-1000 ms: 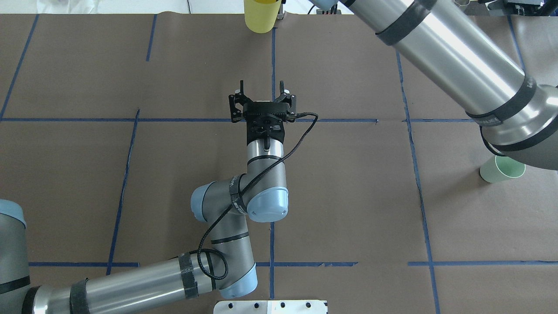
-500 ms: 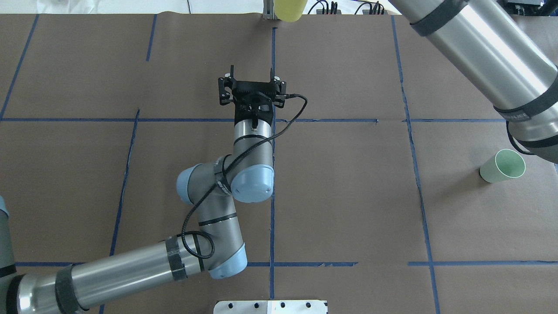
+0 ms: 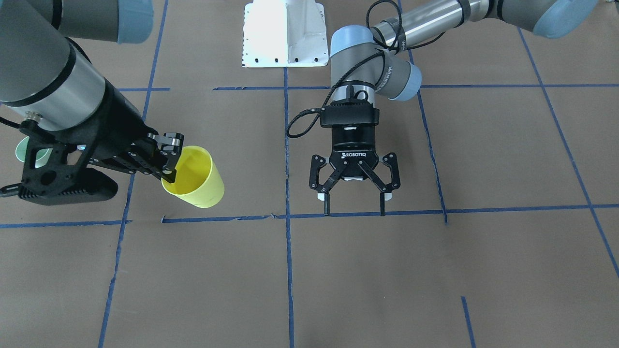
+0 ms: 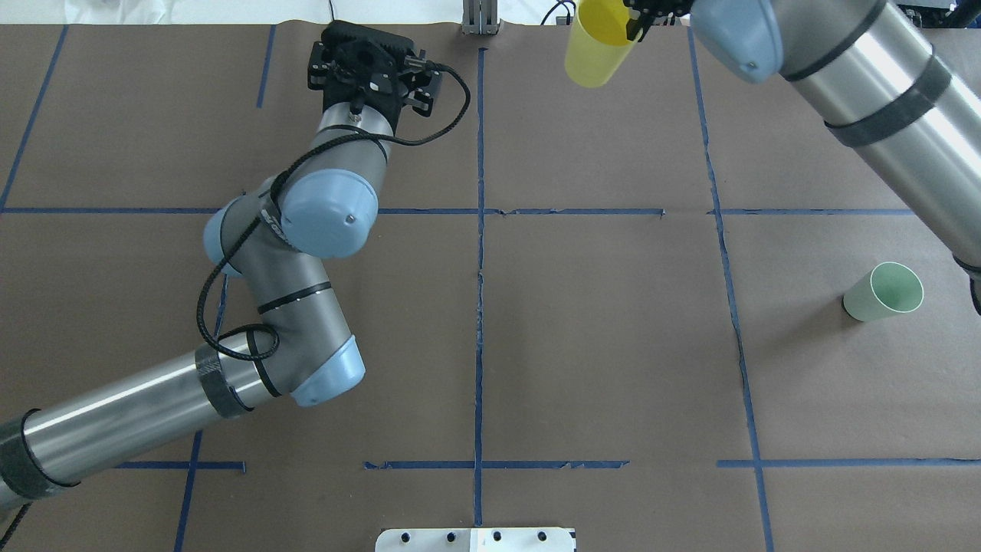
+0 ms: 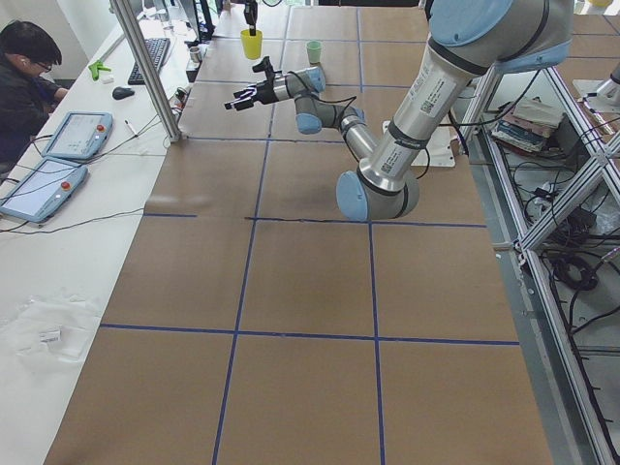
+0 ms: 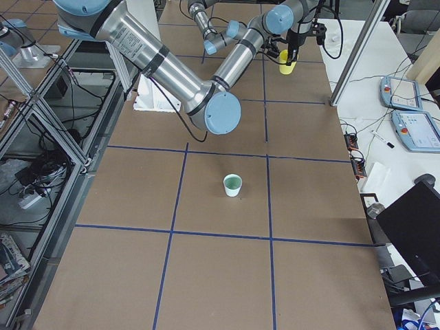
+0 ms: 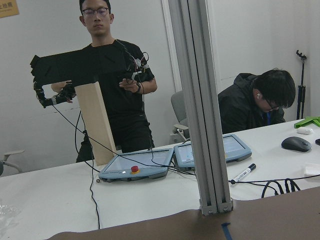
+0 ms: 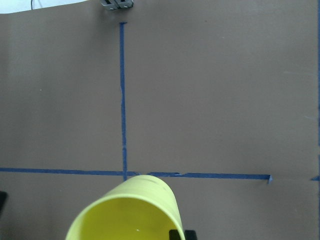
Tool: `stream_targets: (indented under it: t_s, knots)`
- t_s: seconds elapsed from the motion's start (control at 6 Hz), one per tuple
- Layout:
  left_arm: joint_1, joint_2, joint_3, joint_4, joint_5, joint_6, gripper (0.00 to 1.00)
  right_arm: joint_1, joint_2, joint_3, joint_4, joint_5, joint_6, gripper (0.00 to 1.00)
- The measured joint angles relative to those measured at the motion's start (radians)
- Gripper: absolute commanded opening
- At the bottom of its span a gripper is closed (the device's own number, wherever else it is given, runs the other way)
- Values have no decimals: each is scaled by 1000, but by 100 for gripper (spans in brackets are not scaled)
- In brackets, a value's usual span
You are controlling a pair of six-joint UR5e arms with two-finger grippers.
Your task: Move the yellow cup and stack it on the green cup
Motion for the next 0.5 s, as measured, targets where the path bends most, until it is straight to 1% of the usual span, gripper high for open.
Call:
stream_targets:
  t_s: [0.17, 0.33, 0.5]
  knots:
    - [-64, 25, -9, 6, -127, 7, 100, 18, -109, 102, 0, -1, -18, 0]
    - [-131, 45, -18, 33, -270, 9, 100, 36, -206, 185, 0, -1, -49, 0]
    - [-203, 60, -55, 144, -440, 12, 100, 49, -295, 253, 0, -1, -106, 0]
